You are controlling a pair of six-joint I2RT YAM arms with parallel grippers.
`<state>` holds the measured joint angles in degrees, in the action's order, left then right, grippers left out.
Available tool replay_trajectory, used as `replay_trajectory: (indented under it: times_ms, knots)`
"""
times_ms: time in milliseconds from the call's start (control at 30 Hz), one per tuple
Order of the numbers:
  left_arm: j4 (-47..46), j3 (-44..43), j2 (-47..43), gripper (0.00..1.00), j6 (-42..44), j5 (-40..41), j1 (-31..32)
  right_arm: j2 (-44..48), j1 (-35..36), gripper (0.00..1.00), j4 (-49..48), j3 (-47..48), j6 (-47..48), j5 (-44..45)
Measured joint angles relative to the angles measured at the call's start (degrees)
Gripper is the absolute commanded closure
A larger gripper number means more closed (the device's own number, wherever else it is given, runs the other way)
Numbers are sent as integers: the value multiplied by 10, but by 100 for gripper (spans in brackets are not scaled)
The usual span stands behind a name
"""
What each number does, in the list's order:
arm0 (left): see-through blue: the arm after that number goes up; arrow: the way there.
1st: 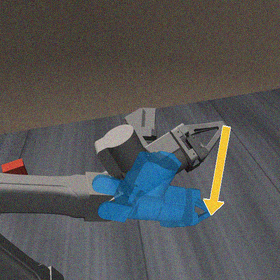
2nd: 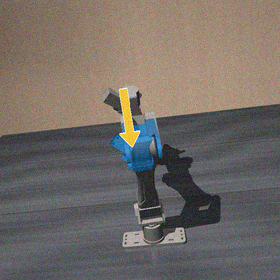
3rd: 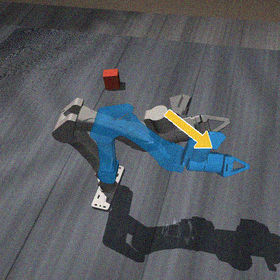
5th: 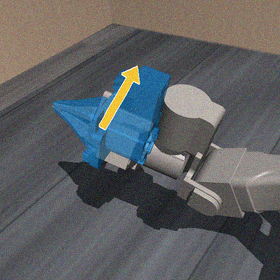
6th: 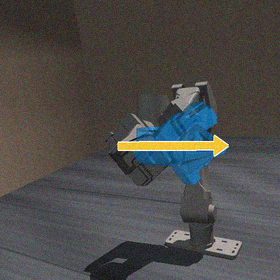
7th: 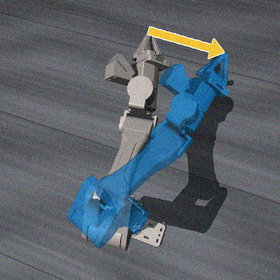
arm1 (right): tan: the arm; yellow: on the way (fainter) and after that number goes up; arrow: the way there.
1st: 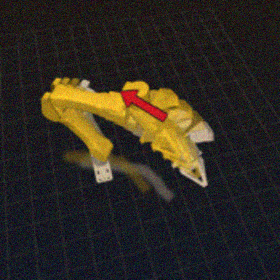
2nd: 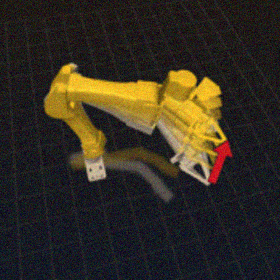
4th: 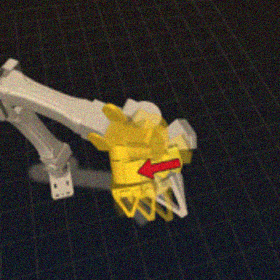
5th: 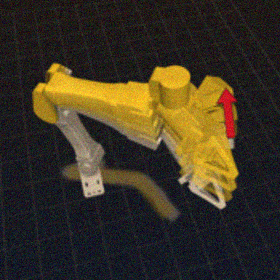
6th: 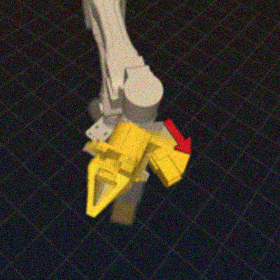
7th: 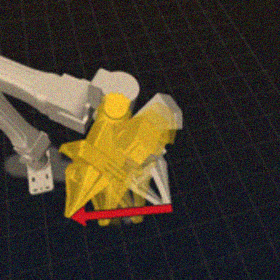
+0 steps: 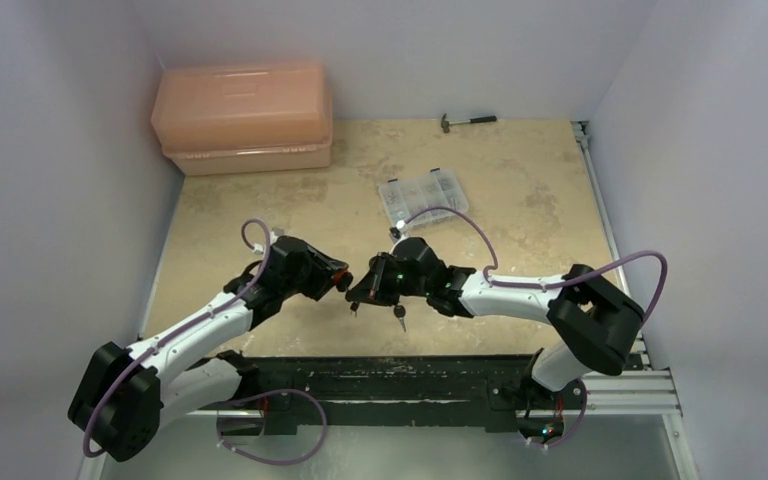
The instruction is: Unlock with the key
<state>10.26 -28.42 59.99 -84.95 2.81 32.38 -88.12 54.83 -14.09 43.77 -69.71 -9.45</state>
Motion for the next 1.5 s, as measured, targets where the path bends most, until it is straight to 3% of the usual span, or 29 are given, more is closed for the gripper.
replay_trajectory:
  times_ms: [133,367,567,800,1500]
  knots:
    - [-1,6,-12,100,-2,3,0,-2,-5,100,-19,-7,16,-16]
    - [-7,6,-14,100,-10,2,-1,-6,1,100,99,67,136,28]
    - [-12,6,-14,100,-10,0,-1,-6,3,100,132,84,179,39]
    - [-12,6,-14,100,-10,-1,-1,-5,3,100,132,84,181,38]
    - [-9,6,-19,100,-12,-14,-1,19,1,100,33,12,68,29]
